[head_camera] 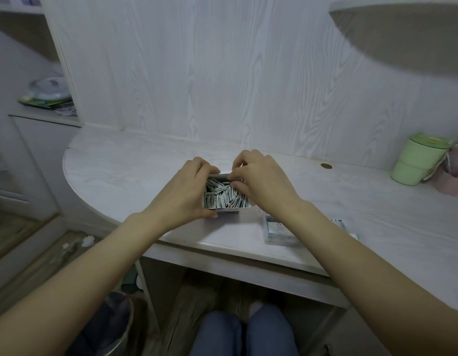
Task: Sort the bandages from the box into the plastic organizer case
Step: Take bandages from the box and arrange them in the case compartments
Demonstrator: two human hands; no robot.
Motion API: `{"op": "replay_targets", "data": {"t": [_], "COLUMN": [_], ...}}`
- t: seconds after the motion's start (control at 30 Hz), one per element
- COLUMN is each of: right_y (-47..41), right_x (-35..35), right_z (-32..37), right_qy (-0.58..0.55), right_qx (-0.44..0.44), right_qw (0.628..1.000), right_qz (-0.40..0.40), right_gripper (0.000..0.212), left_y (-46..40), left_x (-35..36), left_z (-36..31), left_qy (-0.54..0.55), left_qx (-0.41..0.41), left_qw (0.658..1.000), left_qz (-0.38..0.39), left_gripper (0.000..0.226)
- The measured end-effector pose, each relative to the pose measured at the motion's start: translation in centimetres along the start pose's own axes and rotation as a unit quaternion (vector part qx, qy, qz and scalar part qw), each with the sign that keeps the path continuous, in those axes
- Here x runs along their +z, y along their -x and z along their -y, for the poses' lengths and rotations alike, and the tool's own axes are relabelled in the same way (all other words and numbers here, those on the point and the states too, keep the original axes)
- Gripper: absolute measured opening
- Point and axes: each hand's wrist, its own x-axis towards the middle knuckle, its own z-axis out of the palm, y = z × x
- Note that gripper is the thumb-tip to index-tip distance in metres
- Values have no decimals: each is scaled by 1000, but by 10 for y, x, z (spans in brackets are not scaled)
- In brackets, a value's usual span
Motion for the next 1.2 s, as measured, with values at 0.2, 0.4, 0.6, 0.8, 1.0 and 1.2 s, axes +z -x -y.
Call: {"op": "replay_targets", "data": {"t": [0.2, 0.4, 0.6, 0.8, 1.0, 1.2], "right_y": [-1, -4, -12, -18, -10, -11], "right_x": [15, 16, 27, 36, 31, 16], "right_z": [15, 21, 34, 34, 30, 19], "right_qy": [93, 27, 32, 57, -41, -177], "right_qx": [23, 36, 62, 41, 54, 109], "right_qw": [995, 998, 996, 995, 993, 977], "right_qz": [-36, -53, -47, -65, -100, -38], "right_gripper": [24, 7, 22, 15, 8, 12], "left_y": [1, 0, 5, 11, 7, 6], "left_x": [-3, -3, 0, -2, 0, -2], "left_z": [-4, -1, 10, 19, 22, 21], "left_qy": [-1, 13, 142, 185, 200, 180], "left_qx": [-4, -10, -35, -59, -62, -50], "left_qw": [1000, 1000, 989, 981, 978, 982], "left_qz": [16, 17, 6, 13, 20, 17], "left_gripper": [88, 88, 101, 95, 93, 91]}}
